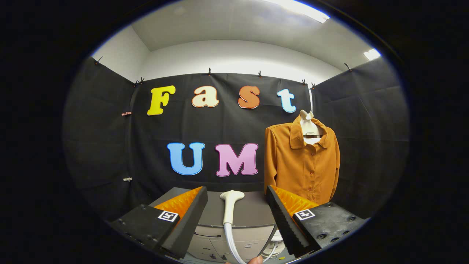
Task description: Iron the clothes twice with a garment steamer, once on the left side and once on the right side.
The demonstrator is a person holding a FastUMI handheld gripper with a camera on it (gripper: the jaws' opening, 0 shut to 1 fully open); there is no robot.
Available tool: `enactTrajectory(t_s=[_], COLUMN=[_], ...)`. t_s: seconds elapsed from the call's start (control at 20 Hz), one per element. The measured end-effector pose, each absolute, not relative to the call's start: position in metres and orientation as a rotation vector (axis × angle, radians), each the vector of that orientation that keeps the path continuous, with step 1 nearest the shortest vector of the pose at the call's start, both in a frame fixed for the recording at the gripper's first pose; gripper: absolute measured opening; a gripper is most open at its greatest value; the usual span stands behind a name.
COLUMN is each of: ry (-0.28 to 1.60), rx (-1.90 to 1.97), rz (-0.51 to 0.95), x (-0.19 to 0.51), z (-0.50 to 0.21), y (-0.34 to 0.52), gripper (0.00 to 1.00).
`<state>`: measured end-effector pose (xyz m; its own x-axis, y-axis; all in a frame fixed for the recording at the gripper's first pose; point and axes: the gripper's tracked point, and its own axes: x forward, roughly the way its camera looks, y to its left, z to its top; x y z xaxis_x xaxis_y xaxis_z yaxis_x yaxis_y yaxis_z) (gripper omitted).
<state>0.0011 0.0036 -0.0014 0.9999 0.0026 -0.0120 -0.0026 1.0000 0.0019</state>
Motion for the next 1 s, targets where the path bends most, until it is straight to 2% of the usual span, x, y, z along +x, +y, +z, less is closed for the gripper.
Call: enactTrajectory(t_s=[0.45, 1.0], ry=[0.057, 0.489], rx=[0.024, 0.019], rz=[-0.009, 0.031], x=[0.007, 0.1], z=[-0.011, -0.14], y=[-0.001, 0.028], gripper=[0.99, 0.99])
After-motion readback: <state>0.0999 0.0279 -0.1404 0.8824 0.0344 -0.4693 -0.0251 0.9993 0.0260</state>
